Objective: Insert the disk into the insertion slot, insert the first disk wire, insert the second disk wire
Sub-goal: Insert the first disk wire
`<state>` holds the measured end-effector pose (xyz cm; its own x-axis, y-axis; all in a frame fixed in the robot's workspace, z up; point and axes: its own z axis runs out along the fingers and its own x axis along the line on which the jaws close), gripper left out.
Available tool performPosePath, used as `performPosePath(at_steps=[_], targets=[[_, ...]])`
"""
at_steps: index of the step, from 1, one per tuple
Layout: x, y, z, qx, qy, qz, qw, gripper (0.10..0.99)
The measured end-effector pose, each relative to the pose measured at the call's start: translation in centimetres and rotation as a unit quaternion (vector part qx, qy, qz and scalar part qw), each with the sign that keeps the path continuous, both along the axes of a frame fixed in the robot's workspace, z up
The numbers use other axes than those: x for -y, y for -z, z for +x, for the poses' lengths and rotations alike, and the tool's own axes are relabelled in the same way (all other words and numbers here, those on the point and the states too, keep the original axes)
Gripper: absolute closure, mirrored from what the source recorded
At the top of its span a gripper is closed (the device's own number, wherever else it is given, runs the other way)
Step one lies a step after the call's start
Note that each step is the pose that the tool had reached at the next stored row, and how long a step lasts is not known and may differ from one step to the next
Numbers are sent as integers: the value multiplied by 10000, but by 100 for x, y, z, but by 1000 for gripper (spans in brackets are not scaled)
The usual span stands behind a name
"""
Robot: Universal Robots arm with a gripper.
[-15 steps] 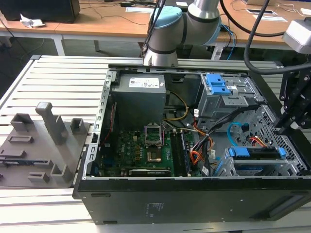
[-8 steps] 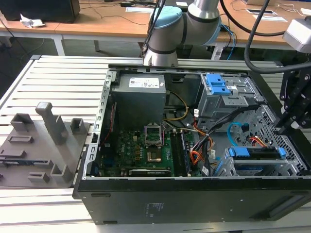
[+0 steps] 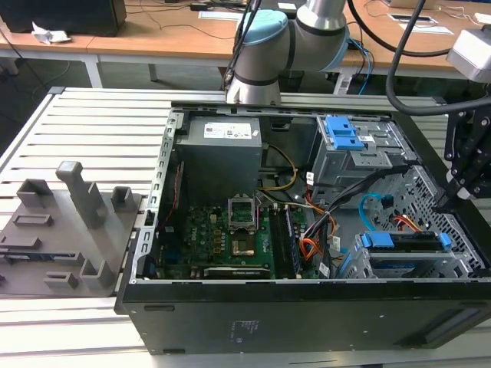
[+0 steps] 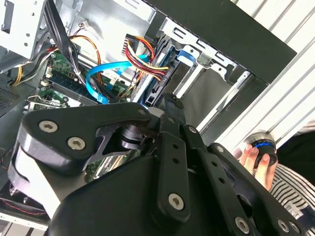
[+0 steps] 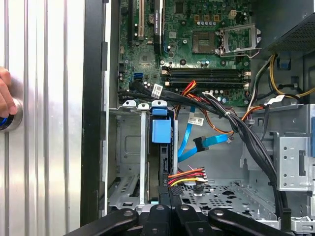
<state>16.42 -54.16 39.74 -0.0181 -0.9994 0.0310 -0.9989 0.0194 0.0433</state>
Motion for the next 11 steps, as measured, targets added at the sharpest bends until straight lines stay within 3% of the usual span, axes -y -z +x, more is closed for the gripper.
performPosePath(at_steps=[7, 11], targets=[[0, -7, -5, 0, 0, -1, 10000, 980], [13, 48, -87, 0, 0, 0, 10000, 980]])
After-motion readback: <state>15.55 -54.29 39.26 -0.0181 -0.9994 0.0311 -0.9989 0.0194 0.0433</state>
